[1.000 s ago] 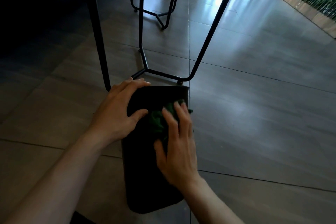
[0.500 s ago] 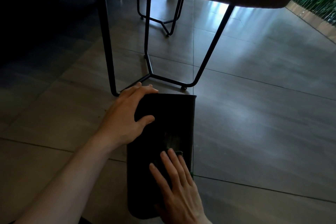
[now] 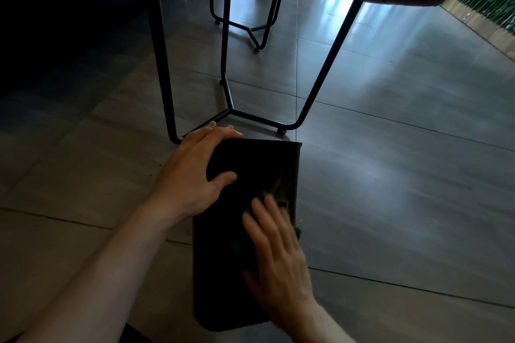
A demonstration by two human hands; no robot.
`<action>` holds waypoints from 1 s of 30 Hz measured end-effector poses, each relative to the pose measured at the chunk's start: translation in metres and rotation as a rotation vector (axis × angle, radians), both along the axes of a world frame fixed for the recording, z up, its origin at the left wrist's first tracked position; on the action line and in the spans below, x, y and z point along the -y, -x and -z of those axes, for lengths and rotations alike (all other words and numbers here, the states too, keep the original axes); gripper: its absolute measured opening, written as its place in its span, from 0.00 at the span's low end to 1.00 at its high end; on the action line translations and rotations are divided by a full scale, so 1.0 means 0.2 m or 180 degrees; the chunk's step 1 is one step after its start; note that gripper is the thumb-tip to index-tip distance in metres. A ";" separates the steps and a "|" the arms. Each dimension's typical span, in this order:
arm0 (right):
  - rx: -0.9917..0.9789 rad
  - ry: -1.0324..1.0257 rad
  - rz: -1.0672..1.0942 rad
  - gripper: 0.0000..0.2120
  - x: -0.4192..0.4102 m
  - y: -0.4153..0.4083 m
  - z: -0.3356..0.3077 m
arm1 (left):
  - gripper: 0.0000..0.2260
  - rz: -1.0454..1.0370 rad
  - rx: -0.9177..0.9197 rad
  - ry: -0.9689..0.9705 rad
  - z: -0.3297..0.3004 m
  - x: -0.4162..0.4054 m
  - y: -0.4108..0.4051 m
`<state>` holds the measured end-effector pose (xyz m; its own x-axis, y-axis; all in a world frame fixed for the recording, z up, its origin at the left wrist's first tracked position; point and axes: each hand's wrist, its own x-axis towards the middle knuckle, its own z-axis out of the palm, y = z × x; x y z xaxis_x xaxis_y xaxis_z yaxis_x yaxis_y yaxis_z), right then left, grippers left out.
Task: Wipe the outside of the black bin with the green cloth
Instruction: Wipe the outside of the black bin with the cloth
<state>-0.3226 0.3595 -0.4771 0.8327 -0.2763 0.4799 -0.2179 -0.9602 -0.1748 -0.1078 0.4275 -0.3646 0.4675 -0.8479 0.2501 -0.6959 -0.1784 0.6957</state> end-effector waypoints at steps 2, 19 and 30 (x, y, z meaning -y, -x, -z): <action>-0.0081 0.0368 -0.0255 0.30 -0.08 0.12 0.12 | 0.28 -0.0013 -0.0021 -0.0012 0.00 0.00 0.00; 0.0603 -0.0714 0.0657 0.34 0.17 -0.27 -0.28 | 0.27 0.0129 -0.0139 0.0095 0.02 0.03 -0.01; -0.0415 0.0847 -0.0452 0.24 -0.12 0.23 0.16 | 0.29 0.0106 -0.0034 0.0019 0.03 0.02 0.00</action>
<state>-0.3678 0.3837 -0.5084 0.9131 -0.0322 0.4064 -0.0826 -0.9908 0.1070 -0.1073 0.4245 -0.3699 0.4416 -0.8616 0.2503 -0.6939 -0.1511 0.7041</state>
